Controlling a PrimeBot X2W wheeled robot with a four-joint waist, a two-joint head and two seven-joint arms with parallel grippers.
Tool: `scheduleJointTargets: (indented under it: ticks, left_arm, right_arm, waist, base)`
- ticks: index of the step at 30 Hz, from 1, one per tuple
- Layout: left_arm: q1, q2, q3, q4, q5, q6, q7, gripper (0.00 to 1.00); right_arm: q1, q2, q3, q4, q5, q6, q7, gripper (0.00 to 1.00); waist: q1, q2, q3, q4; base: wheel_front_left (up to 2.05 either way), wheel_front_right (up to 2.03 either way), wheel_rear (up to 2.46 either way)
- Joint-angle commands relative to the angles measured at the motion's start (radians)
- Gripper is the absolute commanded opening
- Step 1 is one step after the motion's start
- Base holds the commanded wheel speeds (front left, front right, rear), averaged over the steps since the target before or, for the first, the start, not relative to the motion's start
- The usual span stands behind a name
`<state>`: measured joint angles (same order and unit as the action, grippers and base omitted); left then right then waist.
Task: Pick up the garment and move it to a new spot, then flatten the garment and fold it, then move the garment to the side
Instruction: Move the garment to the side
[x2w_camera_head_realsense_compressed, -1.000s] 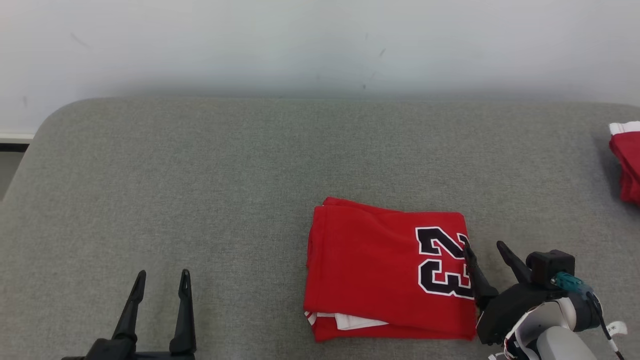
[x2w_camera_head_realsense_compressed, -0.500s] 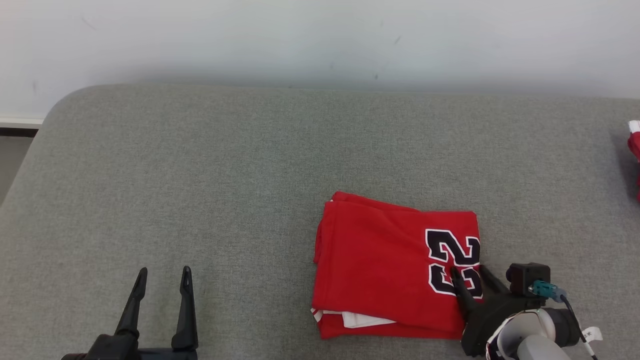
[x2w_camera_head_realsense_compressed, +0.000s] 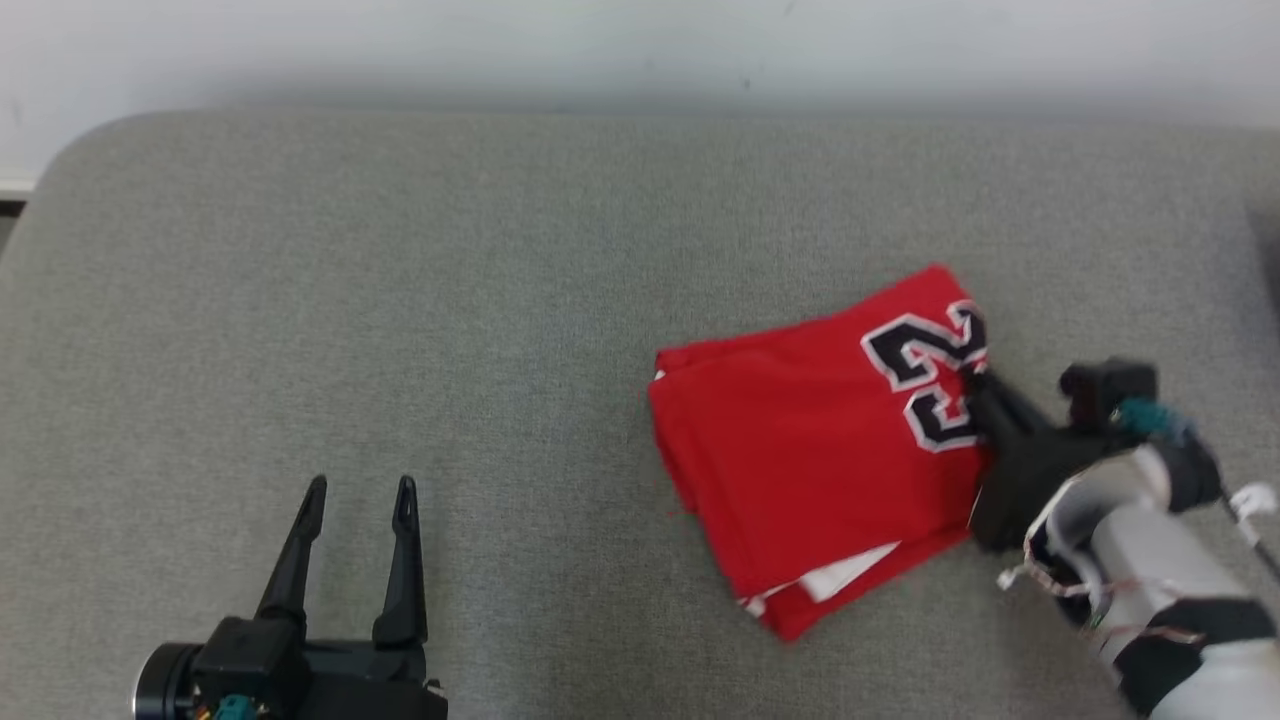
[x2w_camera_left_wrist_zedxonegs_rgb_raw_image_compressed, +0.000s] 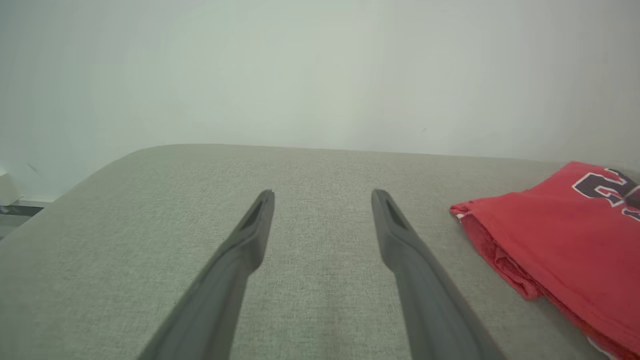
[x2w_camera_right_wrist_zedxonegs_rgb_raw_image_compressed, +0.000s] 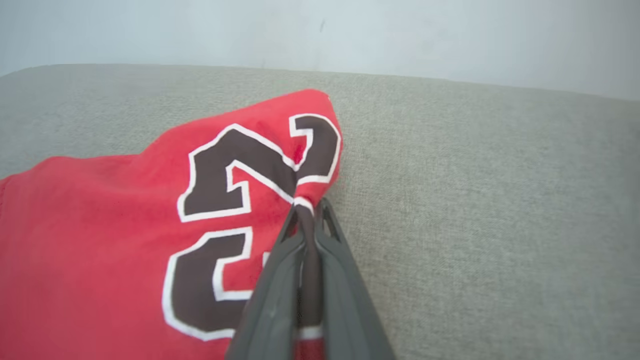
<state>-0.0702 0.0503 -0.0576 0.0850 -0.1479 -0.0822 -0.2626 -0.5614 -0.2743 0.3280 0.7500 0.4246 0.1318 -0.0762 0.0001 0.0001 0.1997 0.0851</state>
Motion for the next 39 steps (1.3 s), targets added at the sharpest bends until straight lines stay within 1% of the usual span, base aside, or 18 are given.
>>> scheduleJointTargets:
  ticks: [1, 5, 6, 7, 9, 13, 16, 19, 23, 29, 35, 37, 39]
  left_arm:
    - [-0.018, 0.0, -0.001, -0.004, 0.006, 0.002, -0.003, 1.0]
    - [-0.059, 0.0, -0.016, -0.019, 0.015, 0.006, -0.003, 1.0]
    - [-0.084, 0.0, -0.016, -0.028, 0.02, 0.009, -0.003, 1.0]
    - [-0.093, 0.0, -0.016, -0.034, 0.024, 0.009, -0.003, 1.0]
    - [-0.116, 0.0, -0.016, -0.041, 0.034, 0.006, -0.003, 1.0]
    - [-0.154, 0.004, -0.004, -0.066, 0.056, 0.001, -0.003, 1.0]
    - [-0.169, 0.013, 0.01, -0.09, 0.069, 0.0, -0.003, 1.0]
    - [-0.181, 0.026, 0.019, -0.112, 0.084, -0.001, -0.003, 1.0]
    - [-0.184, 0.045, 0.02, -0.141, 0.103, -0.001, -0.003, 1.0]
    - [-0.186, 0.068, 0.019, -0.181, 0.125, 0.0, -0.003, 1.0]
    - [-0.196, 0.079, 0.011, -0.208, 0.135, 0.002, -0.003, 1.0]
    - [-0.2, 0.081, 0.007, -0.21, 0.135, -0.001, -0.002, 1.0]
    - [-0.203, 0.083, 0.002, -0.208, 0.134, -0.002, -0.002, 1.0]
  right_arm:
    - [-0.027, -0.021, 0.005, -0.01, 0.01, -0.003, 0.002, 0.0]
    - [-0.118, -0.112, 0.046, -0.051, 0.03, -0.003, 0.026, 0.0]
    - [-0.159, -0.165, 0.065, -0.078, 0.043, -0.003, 0.038, 0.0]
    - [-0.181, -0.189, 0.073, -0.092, 0.052, -0.003, 0.041, 0.0]
    - [-0.219, -0.245, 0.081, -0.117, 0.065, -0.003, 0.045, 0.0]
    - [-0.28, -0.336, 0.091, -0.163, 0.103, -0.003, 0.054, 0.0]
    - [-0.323, -0.394, 0.084, -0.189, 0.12, -0.003, 0.054, 0.0]
    - [-0.361, -0.445, 0.101, -0.22, 0.128, -0.003, 0.067, 0.0]
    - [-0.419, -0.518, 0.101, -0.233, 0.166, -0.003, 0.077, 0.0]
    - [-0.471, -0.605, 0.112, -0.222, 0.2, -0.003, 0.09, 0.0]
    - [-0.518, -0.683, 0.122, -0.148, 0.206, -0.003, 0.089, 0.0]
    - [-0.543, -0.697, 0.128, -0.107, 0.194, -0.003, 0.078, 0.0]
    - [-0.572, -0.697, 0.137, -0.059, 0.179, -0.003, 0.069, 0.0]
  waist:
    - [-0.0001, -0.0001, 0.051, -0.02]
    - [-0.0001, -0.0001, 0.128, -0.05]
    - [-0.0001, -0.0001, 0.167, -0.069]
    - [-0.0001, -0.0001, 0.189, -0.082]
    - [-0.0001, -0.0001, 0.225, -0.104]
    - [-0.0001, -0.0001, 0.29, -0.154]
    - [-0.0001, -0.0001, 0.329, -0.194]
    - [-0.0001, -0.0001, 0.367, -0.236]
    - [-0.0001, -0.0001, 0.405, -0.273]
    - [-0.0001, -0.0001, 0.448, -0.312]
    - [-0.0001, -0.0001, 0.479, -0.322]
    - [-0.0001, -0.0001, 0.486, -0.32]
    - [-0.0001, -0.0001, 0.493, -0.315]
  base:
    - [0.0, 0.0, 0.0]
    - [0.0, 0.0, 0.0]
    - [0.0, 0.0, 0.0]
    - [0.0, 0.0, 0.0]
    - [0.0, 0.0, 0.0]
    - [0.0, 0.0, 0.0]
    - [0.0, 0.0, 0.0]
    - [0.0, 0.0, 0.0]
    - [0.0, 0.0, 0.0]
    - [0.0, 0.0, 0.0]
    - [0.0, 0.0, 0.0]
    - [0.0, 0.0, 0.0]
    - [0.0, 0.0, 0.0]
